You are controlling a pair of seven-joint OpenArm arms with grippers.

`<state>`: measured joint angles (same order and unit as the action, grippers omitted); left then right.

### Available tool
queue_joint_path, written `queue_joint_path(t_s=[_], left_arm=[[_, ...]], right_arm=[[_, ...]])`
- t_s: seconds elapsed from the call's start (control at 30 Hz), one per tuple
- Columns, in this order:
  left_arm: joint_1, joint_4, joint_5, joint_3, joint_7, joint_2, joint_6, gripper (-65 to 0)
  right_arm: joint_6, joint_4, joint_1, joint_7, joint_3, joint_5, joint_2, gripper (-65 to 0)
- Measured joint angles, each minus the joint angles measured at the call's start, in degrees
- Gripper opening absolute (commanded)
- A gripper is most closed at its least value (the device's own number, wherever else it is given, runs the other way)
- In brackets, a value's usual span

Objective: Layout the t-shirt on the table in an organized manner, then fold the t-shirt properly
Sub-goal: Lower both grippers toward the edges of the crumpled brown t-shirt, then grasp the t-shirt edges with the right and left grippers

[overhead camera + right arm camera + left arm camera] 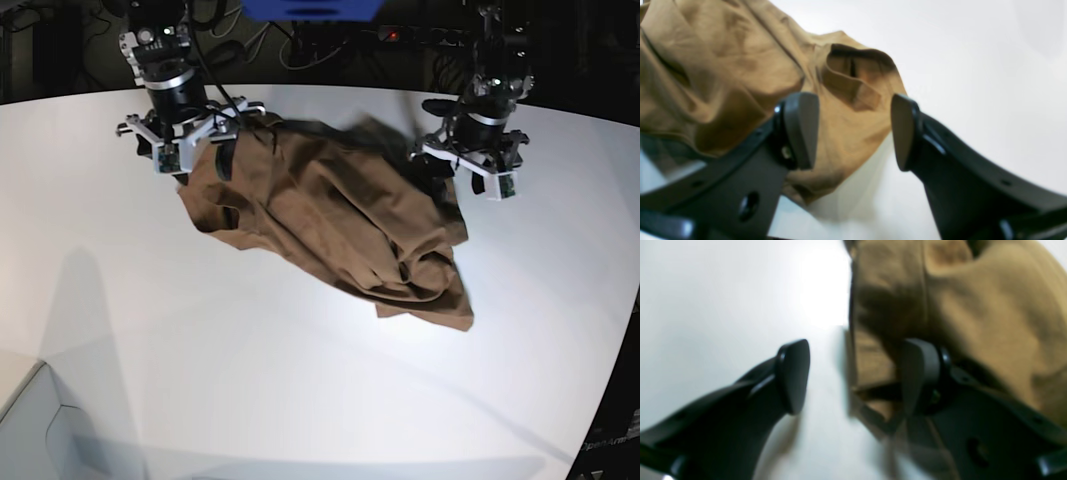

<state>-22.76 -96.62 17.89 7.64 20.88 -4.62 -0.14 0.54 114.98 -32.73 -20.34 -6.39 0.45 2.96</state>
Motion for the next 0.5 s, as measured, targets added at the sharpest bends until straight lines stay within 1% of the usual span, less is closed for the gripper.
queue_joint_path(t_s=[0.17, 0.2, 0.27, 0.3, 0.37, 0.4, 0.43, 0.47, 0.5], left_arm=[[0.57, 1.79, 0.02, -2.51, 0.26, 0.02, -0.02, -24.5], [0.96, 1.92, 0.31, -2.51, 0.31, 0.04, -0.02, -26.0], [1.77, 2.32, 0.20, -2.51, 0.07, 0.02, 0.02, -33.4], [1.86, 2.36, 0.22, -2.51, -0.11, 0.00, 0.00, -39.0], [1.66, 2.34, 0.33, -2.56, 0.02, 0.00, -0.02, -53.2], [1.53, 2.23, 0.31, -2.56, 0.15, 0.00, -0.04, -61.6], [1.51, 2.14, 0.31, -2.54, 0.13, 0.00, -0.02, -65.0], [1.55, 2.10, 0.33, -2.45, 0.11, 0.02, -0.02, -65.0], [1.55, 1.70, 0.37, -2.23, 0.13, 0.04, -0.02, -62.8]], right_arm=[[0.00, 0.00, -0.04, -0.04, 0.00, 0.00, 0.00, -29.8], [0.00, -0.02, -0.04, -0.13, 0.00, 0.00, 0.00, -29.8], [0.00, -0.02, -0.02, -0.02, 0.00, 0.00, 0.02, -29.8], [0.00, -0.02, -0.02, -0.04, 0.00, 0.00, 0.02, -29.8], [0.00, -0.02, -0.04, -0.07, 0.00, 0.00, 0.00, -29.8], [0.00, -0.02, -0.02, -0.07, 0.00, 0.00, 0.02, -29.8], [0.00, -0.02, -0.04, -0.07, 0.00, 0.00, 0.02, -29.8], [0.00, -0.02, -0.04, -0.07, 0.00, 0.00, 0.02, -29.8], [0.00, -0.02, -0.02, -0.04, 0.00, 0.00, 0.02, -29.8]])
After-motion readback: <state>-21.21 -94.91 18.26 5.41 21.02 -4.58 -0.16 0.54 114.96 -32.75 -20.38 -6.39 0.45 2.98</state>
